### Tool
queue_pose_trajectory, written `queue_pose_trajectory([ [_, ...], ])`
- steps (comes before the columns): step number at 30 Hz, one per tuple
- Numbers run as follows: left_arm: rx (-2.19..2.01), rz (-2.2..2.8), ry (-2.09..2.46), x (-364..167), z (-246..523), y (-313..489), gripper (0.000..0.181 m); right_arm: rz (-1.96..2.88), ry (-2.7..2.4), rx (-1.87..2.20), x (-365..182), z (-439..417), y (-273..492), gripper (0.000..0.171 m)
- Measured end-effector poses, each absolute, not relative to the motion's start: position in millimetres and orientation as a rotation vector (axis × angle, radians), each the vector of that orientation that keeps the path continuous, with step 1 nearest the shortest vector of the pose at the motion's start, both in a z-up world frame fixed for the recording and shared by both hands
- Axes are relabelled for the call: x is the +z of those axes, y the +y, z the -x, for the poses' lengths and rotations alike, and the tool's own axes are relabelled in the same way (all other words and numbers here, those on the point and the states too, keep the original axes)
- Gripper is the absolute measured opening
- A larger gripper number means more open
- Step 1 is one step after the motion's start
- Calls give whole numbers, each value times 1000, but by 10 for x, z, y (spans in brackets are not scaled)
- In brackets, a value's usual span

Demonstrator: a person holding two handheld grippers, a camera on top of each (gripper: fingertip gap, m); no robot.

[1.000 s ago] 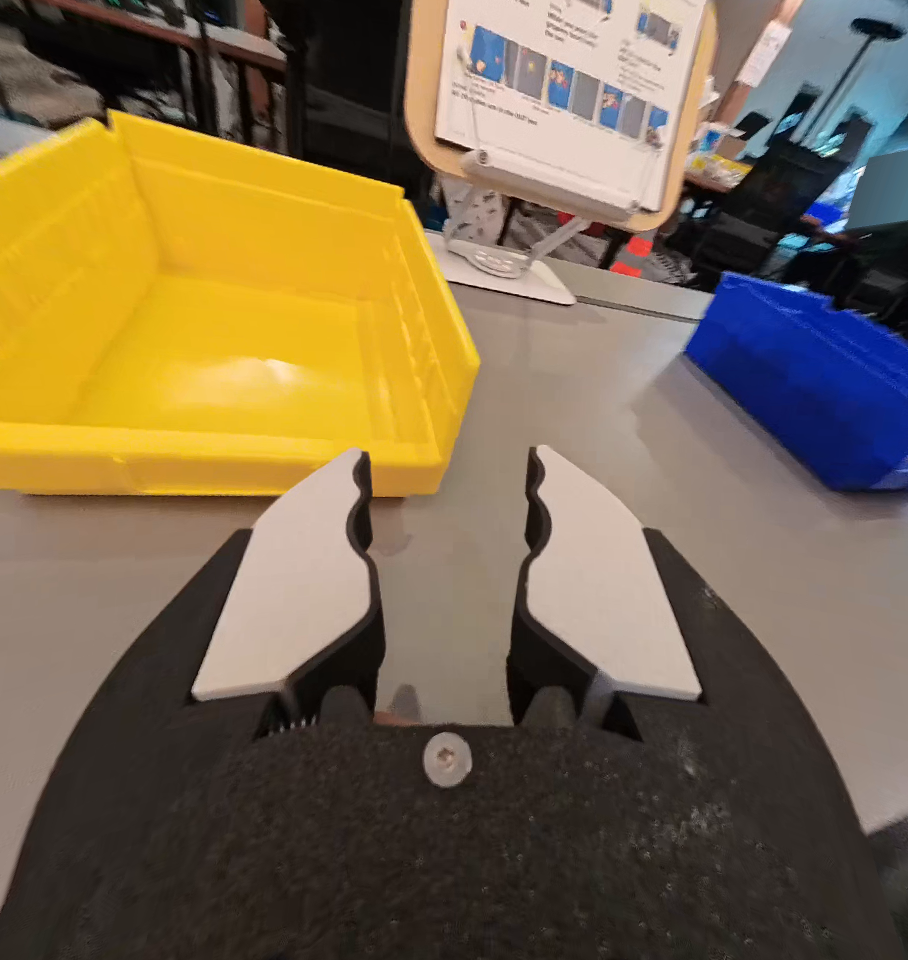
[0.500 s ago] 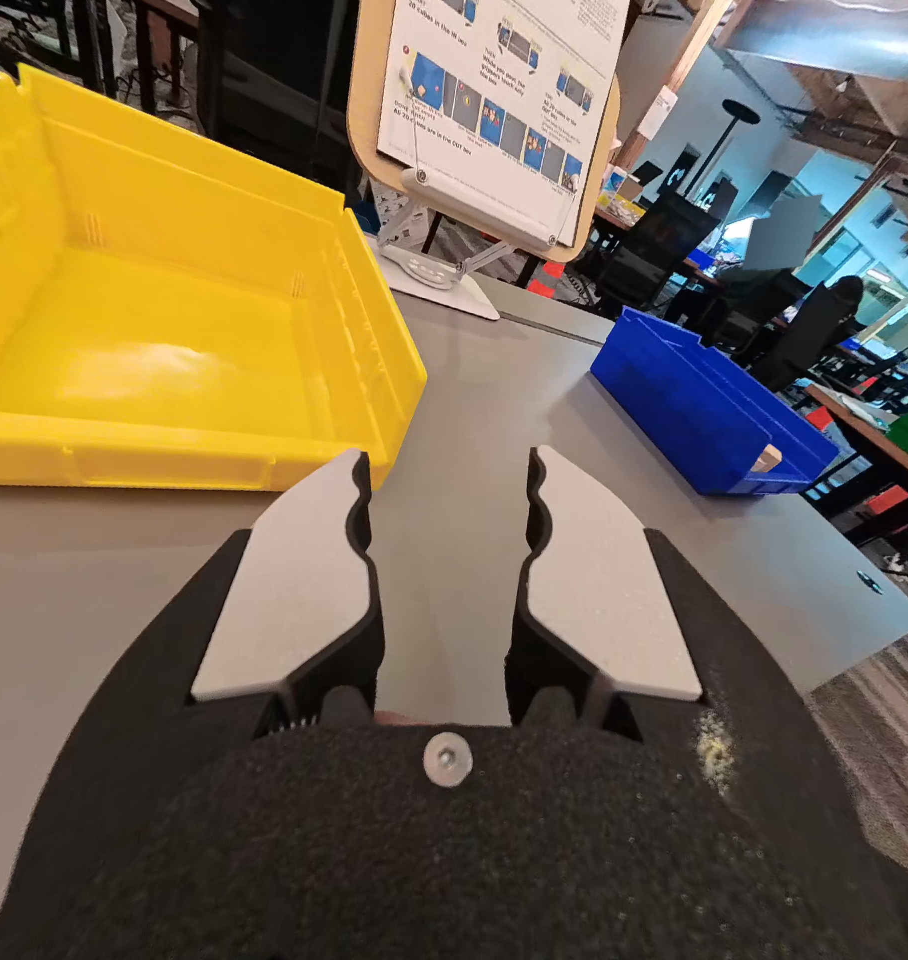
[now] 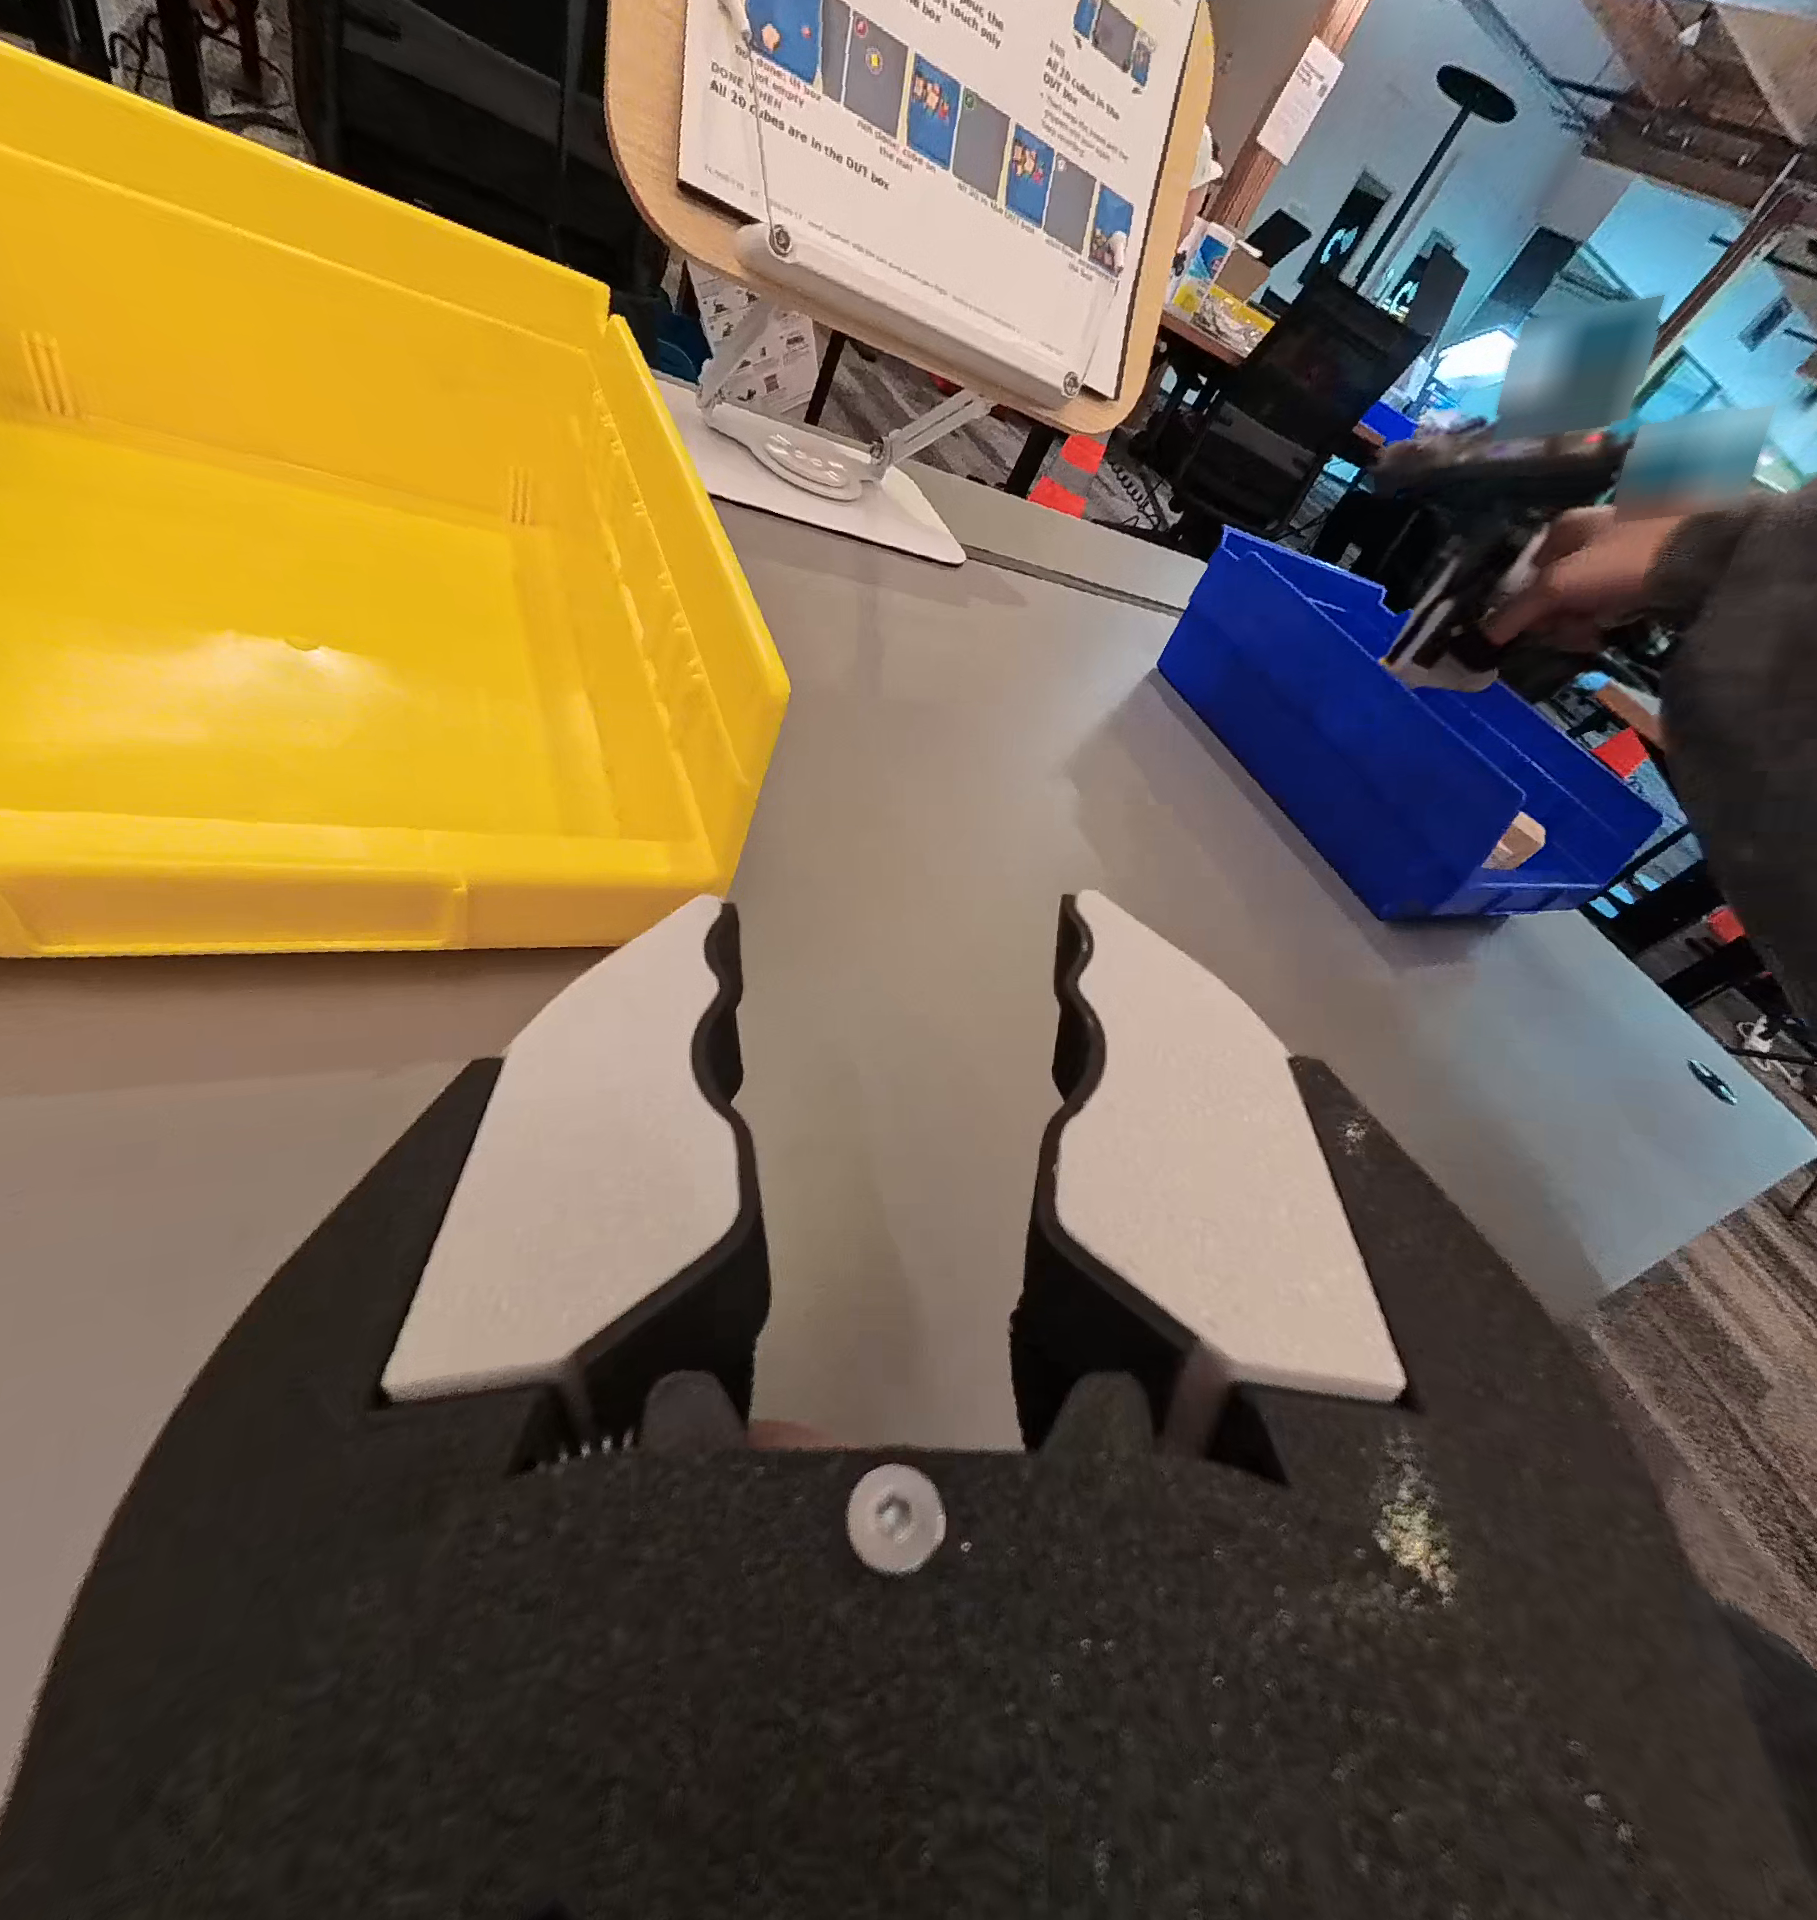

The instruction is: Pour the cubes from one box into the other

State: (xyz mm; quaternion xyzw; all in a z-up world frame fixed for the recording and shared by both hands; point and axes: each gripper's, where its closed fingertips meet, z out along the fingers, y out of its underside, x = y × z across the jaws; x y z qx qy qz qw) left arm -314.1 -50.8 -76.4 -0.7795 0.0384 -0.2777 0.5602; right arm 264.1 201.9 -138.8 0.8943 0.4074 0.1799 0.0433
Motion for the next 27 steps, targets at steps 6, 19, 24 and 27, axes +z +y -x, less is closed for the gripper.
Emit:
queue_pose_trajectory([
  [6,-576,1842,98,-784,3274,-562,58,-2508,1361,439,-1783,-2724,2131,22],
  [19,-568,1850,64,-795,3424,-563,59,-3026,1381,287,-987,-2389,2248,50],
  [24,-333,1889,108,-803,3732,-617,60,-3951,1119,14,339,-1915,1403,46],
  [27,-240,1902,89,-828,3973,-670,60,-4317,499,-107,274,-1939,551,47],
])
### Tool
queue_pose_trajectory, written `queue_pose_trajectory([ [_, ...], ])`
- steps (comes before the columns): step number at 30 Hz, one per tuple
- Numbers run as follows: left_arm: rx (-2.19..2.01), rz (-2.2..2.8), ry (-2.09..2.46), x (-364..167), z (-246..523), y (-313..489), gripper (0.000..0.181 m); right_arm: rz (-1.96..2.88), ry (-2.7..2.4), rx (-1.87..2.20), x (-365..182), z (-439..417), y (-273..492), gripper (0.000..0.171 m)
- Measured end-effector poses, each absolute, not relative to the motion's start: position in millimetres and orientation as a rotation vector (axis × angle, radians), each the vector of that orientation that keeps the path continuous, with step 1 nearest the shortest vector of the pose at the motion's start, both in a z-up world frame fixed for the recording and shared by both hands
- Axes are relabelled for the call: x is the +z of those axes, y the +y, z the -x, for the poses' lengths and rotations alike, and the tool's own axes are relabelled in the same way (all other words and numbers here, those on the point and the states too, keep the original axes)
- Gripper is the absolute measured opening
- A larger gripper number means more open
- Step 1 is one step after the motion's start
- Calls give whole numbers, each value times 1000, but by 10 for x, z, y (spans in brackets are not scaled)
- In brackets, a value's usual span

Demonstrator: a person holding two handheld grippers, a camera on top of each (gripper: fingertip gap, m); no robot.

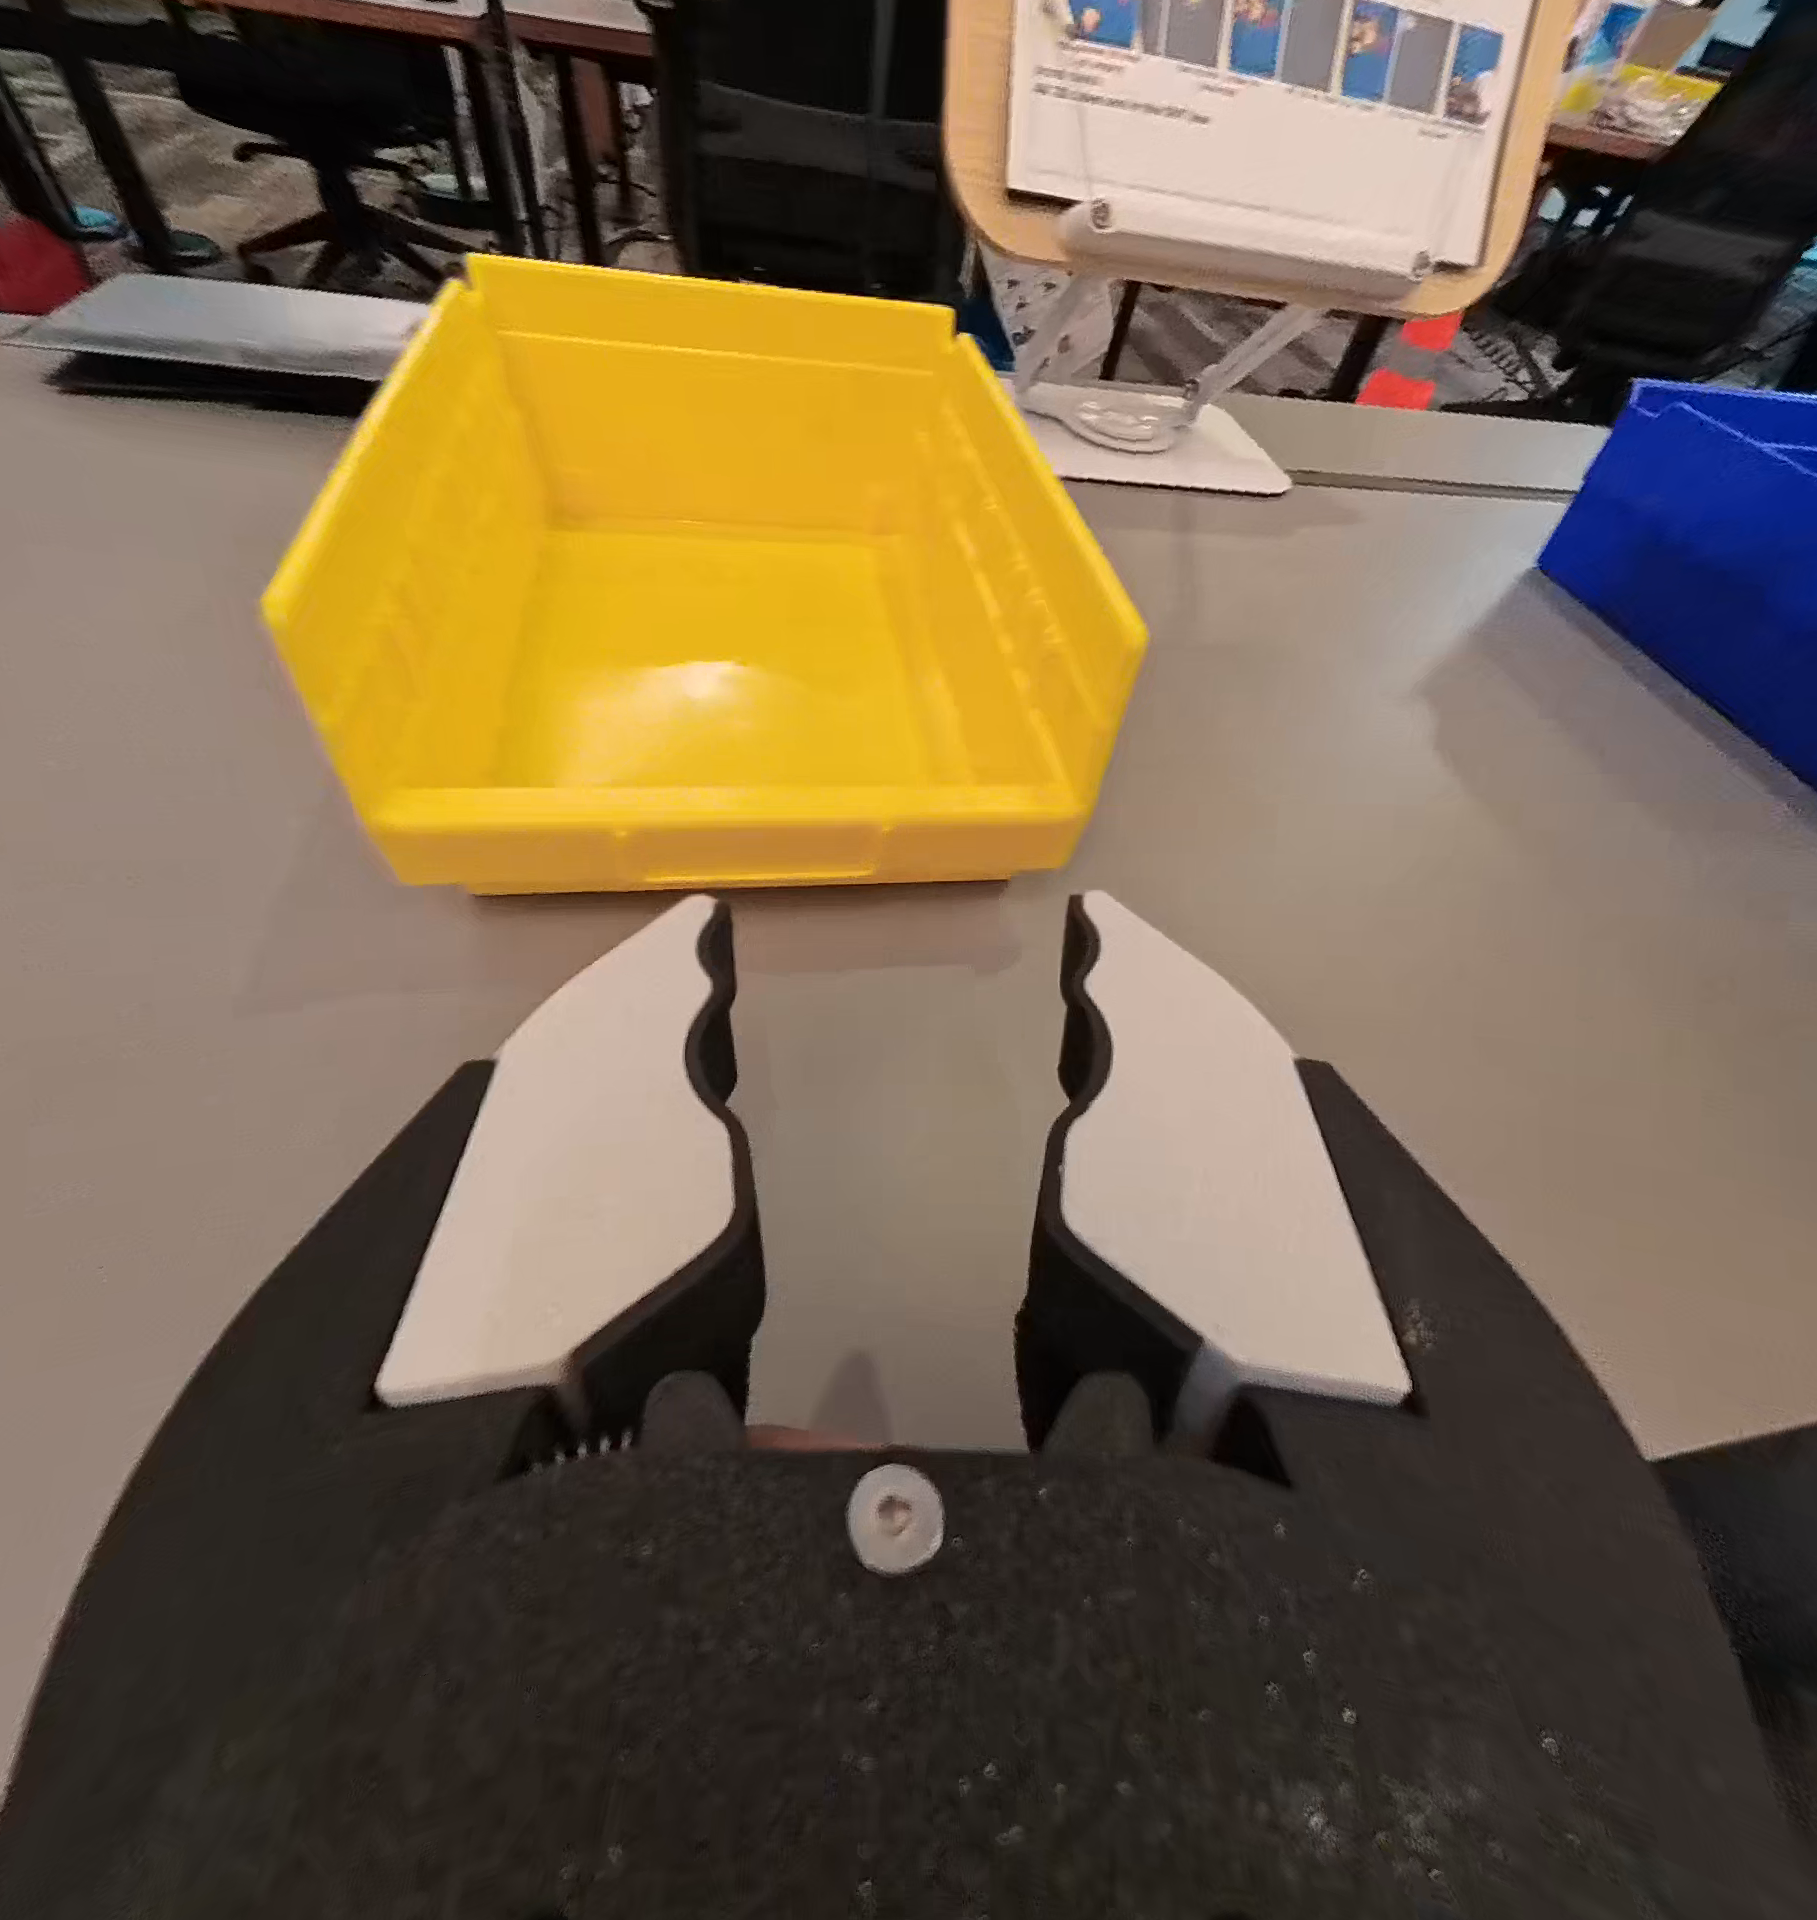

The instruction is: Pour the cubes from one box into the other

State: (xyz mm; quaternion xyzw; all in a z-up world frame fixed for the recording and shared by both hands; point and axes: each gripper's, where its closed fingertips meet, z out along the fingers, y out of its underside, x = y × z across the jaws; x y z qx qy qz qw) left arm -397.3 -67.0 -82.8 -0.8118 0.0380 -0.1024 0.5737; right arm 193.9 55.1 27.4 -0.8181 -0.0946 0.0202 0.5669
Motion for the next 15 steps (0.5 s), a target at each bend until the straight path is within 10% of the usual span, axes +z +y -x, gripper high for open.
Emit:
queue_pose_trajectory([
  [15,-175,1918,39,-992,4102,-676,61,1855,12,-91,-989,-2153,-372,55],
])
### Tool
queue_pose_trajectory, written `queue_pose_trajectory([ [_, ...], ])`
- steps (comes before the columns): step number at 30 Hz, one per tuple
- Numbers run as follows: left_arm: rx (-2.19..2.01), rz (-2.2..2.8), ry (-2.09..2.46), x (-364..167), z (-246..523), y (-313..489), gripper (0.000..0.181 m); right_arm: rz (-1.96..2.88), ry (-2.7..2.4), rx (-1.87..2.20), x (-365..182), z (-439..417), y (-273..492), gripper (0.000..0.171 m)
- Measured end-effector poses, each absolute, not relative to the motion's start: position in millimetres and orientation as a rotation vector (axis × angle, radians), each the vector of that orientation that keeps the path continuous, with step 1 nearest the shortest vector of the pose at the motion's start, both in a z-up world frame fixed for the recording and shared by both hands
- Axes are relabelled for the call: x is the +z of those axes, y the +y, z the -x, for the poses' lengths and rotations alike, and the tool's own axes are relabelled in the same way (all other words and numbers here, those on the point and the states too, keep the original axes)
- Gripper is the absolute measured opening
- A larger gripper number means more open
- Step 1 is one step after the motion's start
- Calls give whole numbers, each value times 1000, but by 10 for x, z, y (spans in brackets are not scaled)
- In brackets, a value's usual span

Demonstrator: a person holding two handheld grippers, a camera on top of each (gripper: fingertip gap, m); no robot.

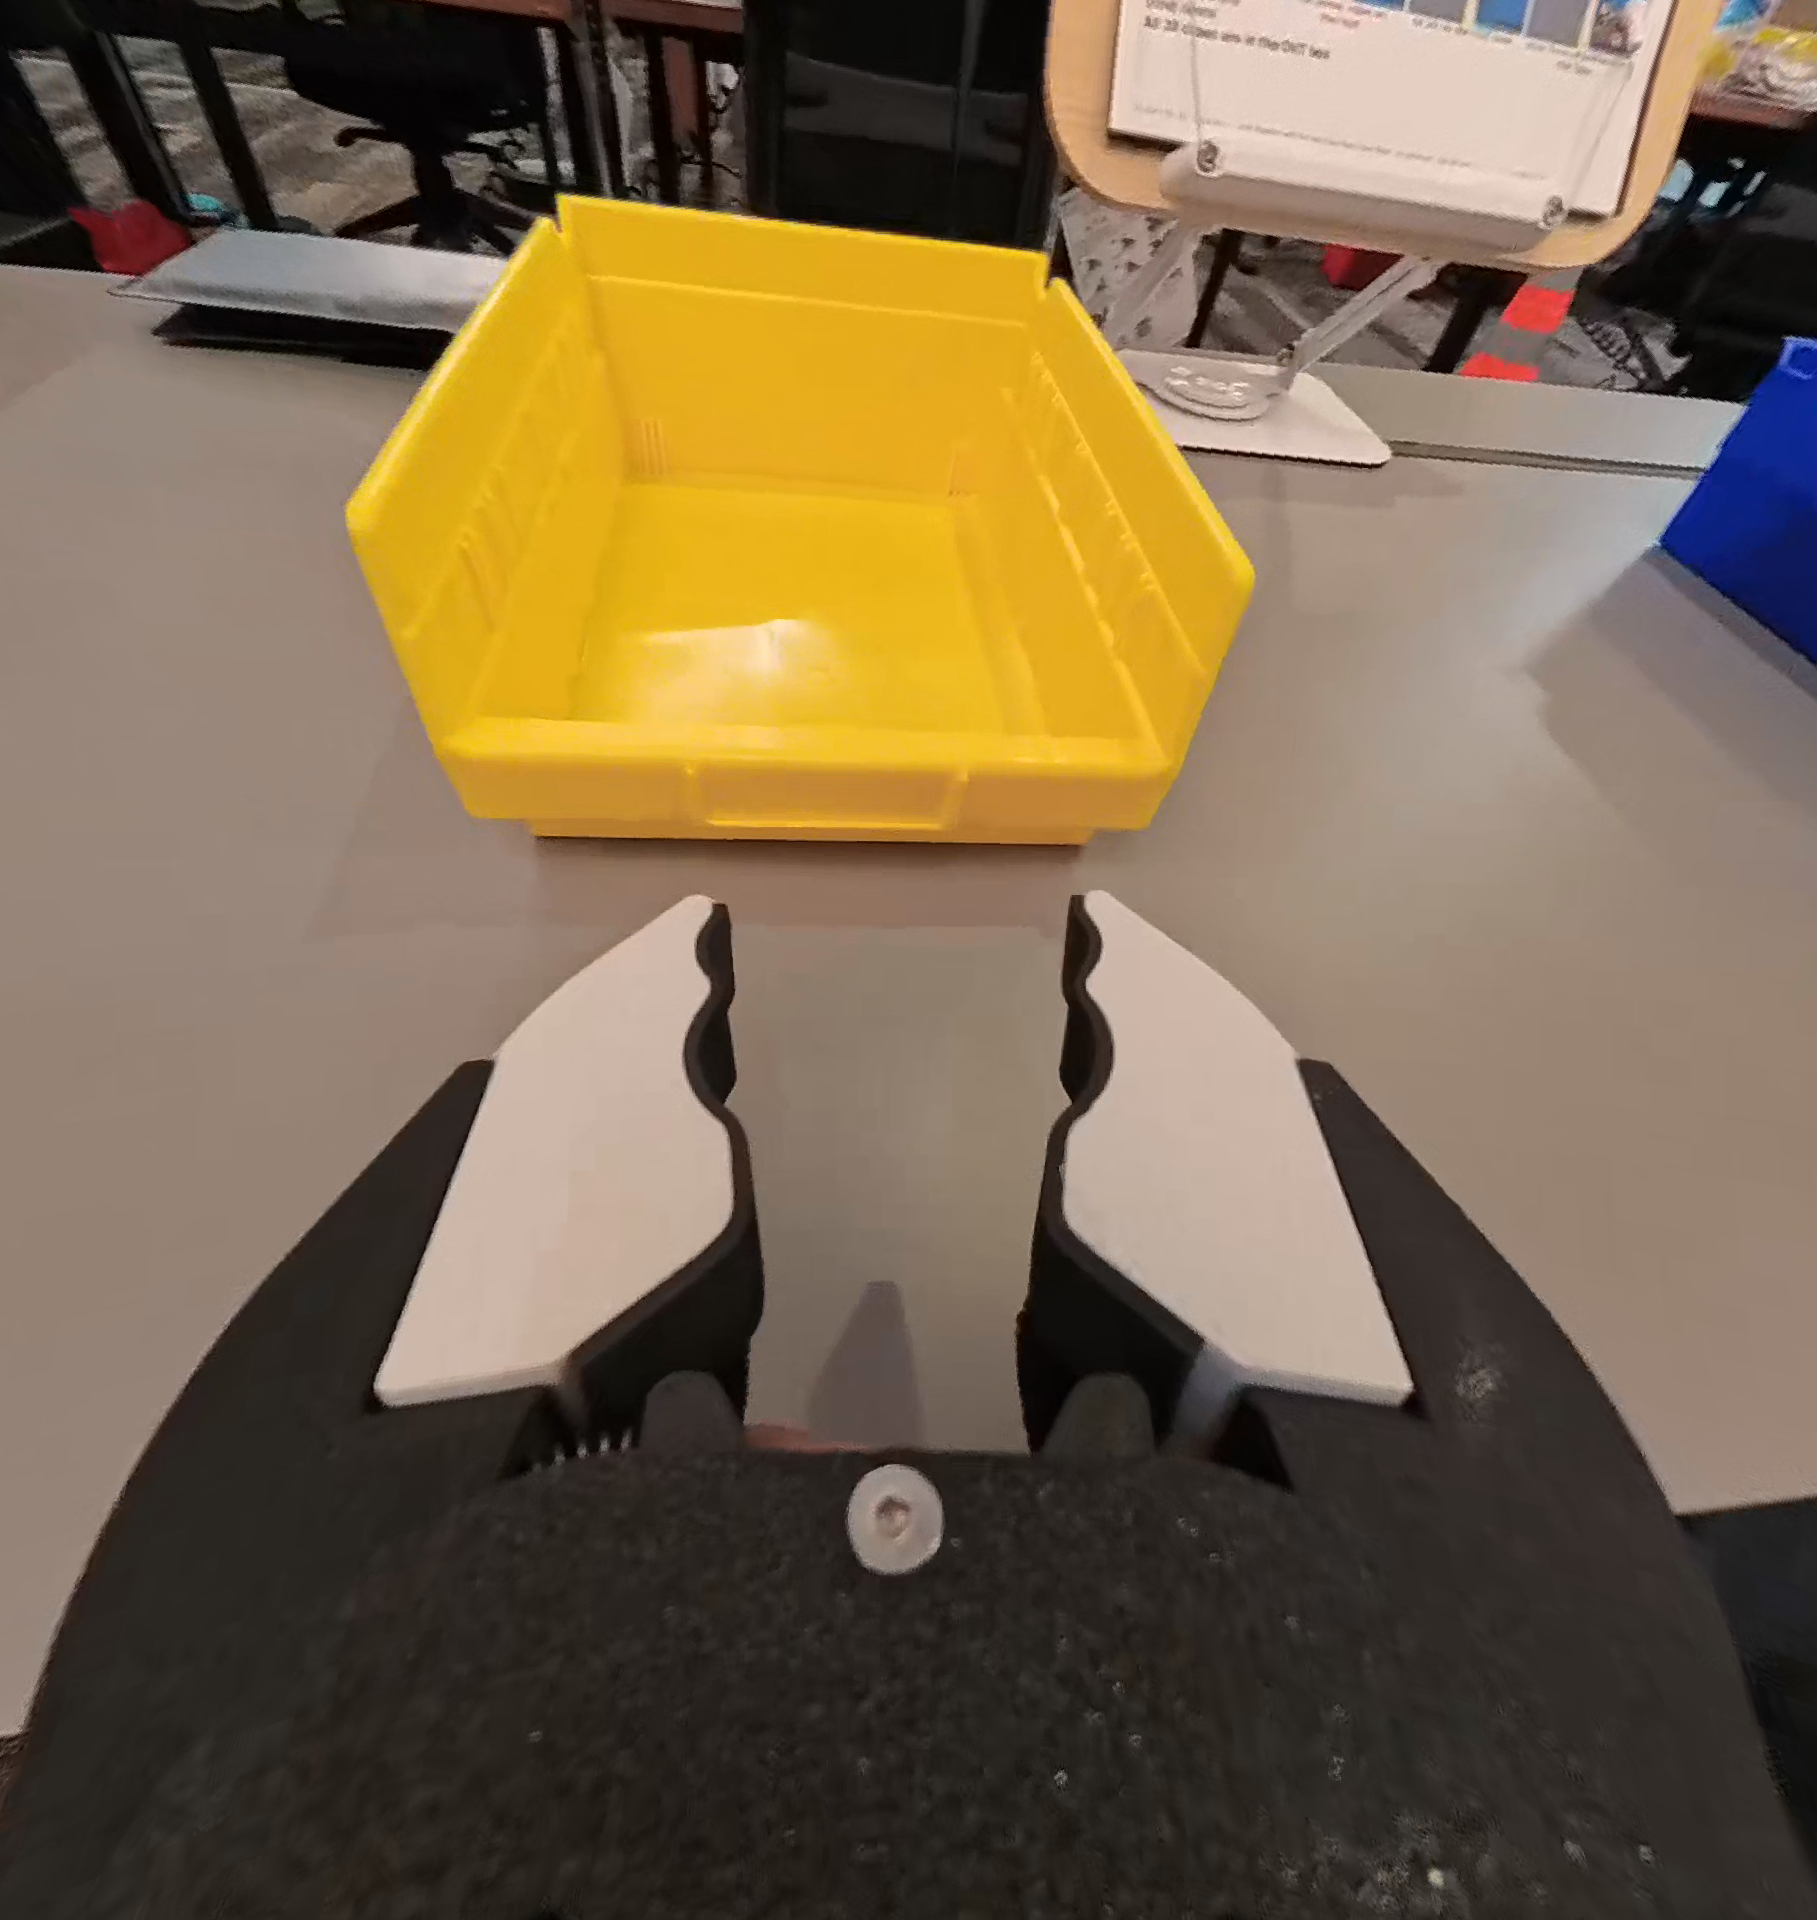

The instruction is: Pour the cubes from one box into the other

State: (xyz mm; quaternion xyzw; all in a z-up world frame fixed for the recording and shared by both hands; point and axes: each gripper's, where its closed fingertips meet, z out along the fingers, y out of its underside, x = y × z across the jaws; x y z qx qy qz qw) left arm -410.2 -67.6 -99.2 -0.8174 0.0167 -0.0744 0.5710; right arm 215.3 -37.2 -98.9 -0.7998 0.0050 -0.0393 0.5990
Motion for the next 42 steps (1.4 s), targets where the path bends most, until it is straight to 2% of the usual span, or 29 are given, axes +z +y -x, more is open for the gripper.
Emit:
queue_pose_trajectory([
  [5,-174,1915,-39,-944,4179,-613,61,1867,69,69,-974,-2087,-228,60],
  [8,-236,1871,-74,-835,4110,-476,61,1834,9,-27,-856,-2157,-120,59],
  [13,-213,1894,7,-892,3962,-384,61,1931,-45,-74,-1093,-2172,-216,65],
  [34,-337,1922,55,-973,3583,-289,63,1826,59,71,-870,-2231,-435,59],
  [38,-522,2005,192,-1079,2905,-395,64,1826,60,14,-894,-2379,-391,59],
  [42,-603,1993,479,-1045,1537,-461,71,1873,87,-29,-1023,-2649,-369,65],
])
